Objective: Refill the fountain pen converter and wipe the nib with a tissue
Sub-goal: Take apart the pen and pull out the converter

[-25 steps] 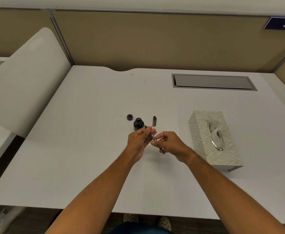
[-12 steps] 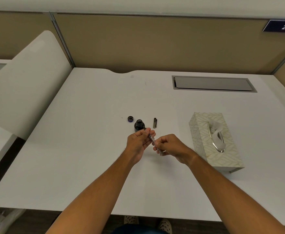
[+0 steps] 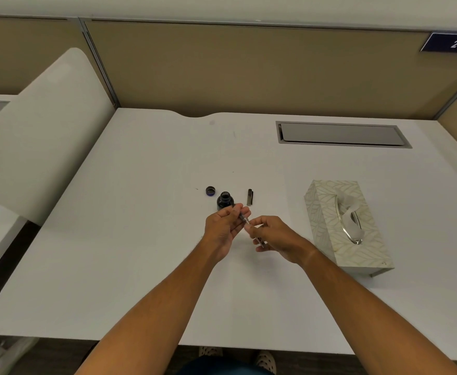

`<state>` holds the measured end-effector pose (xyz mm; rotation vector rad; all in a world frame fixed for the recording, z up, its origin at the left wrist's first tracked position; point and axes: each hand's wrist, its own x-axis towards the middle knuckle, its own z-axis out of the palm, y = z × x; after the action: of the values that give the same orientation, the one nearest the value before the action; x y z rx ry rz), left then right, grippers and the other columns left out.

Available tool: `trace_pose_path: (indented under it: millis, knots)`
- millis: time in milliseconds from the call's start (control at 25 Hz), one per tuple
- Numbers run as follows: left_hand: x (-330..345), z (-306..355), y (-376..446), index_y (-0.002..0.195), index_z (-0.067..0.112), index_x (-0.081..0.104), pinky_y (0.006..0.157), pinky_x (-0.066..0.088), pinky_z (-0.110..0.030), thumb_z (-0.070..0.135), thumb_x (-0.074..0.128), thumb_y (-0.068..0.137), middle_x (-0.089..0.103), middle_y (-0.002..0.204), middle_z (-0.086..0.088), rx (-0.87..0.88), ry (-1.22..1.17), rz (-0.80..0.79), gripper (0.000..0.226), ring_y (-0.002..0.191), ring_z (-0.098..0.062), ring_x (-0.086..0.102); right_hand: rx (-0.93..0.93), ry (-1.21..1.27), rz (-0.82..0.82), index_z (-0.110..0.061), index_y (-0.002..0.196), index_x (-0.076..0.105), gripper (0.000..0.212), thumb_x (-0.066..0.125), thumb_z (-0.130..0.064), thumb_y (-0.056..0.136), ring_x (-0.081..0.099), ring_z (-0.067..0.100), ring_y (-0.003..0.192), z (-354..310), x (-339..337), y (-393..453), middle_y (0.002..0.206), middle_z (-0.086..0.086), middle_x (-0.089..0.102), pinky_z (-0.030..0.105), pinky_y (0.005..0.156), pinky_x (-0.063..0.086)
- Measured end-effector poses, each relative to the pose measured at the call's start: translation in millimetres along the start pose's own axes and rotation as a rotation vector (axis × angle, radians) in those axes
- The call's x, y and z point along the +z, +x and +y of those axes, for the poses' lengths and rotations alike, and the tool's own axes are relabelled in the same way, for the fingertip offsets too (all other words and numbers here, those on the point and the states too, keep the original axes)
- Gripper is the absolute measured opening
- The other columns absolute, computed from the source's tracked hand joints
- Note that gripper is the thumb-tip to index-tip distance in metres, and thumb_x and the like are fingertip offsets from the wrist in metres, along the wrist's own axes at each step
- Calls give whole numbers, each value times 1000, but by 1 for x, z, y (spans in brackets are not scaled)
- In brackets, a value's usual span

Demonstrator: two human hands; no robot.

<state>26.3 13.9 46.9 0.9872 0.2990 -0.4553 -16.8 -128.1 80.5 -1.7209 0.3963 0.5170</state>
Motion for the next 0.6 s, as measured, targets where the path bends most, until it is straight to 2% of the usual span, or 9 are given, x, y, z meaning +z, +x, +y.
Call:
trace_pose_path:
  millis: [80, 200, 280, 400, 600]
  knots:
    - [-1, 2, 2, 101, 6, 70, 72, 59, -25, 11, 60, 93, 77, 95, -10, 0, -3, 0, 13, 92, -20, 74, -1, -10, -19, -3, 114, 66, 30, 53, -27, 101, 62, 20, 83, 0, 0, 1, 95, 12, 67, 34, 78, 56]
    - [-3, 4, 4, 102, 5, 70, 74, 60, -26, 11, 60, 93, 77, 97, -11, -4, -4, -8, 14, 94, -21, 73, -6, 20, 16, -4, 115, 61, 24, 61, -19, 97, 61, 21, 81, -2, 3, 2, 91, 14, 64, 36, 80, 57]
    - [-4, 6, 5, 103, 4, 69, 75, 60, -27, 11, 60, 94, 77, 97, -11, -10, -7, -18, 15, 94, -21, 73, 27, 75, 3, -7, 117, 58, 27, 64, -23, 95, 61, 22, 79, -3, 5, 4, 89, 13, 63, 34, 75, 57]
    - [-7, 7, 6, 107, 1, 68, 77, 59, -27, 11, 60, 94, 76, 98, -11, -15, -3, -25, 18, 95, -21, 73, 23, 52, -29, -3, 111, 66, 30, 50, -27, 102, 62, 18, 71, -2, 6, 6, 85, 11, 66, 30, 71, 57]
    - [-10, 9, 9, 103, 5, 69, 77, 60, -26, 11, 60, 93, 76, 97, -9, -30, 5, -47, 15, 93, -19, 74, 10, 7, 29, -7, 97, 72, 14, 59, -13, 97, 68, 19, 80, -3, 4, 7, 87, 11, 71, 31, 75, 58]
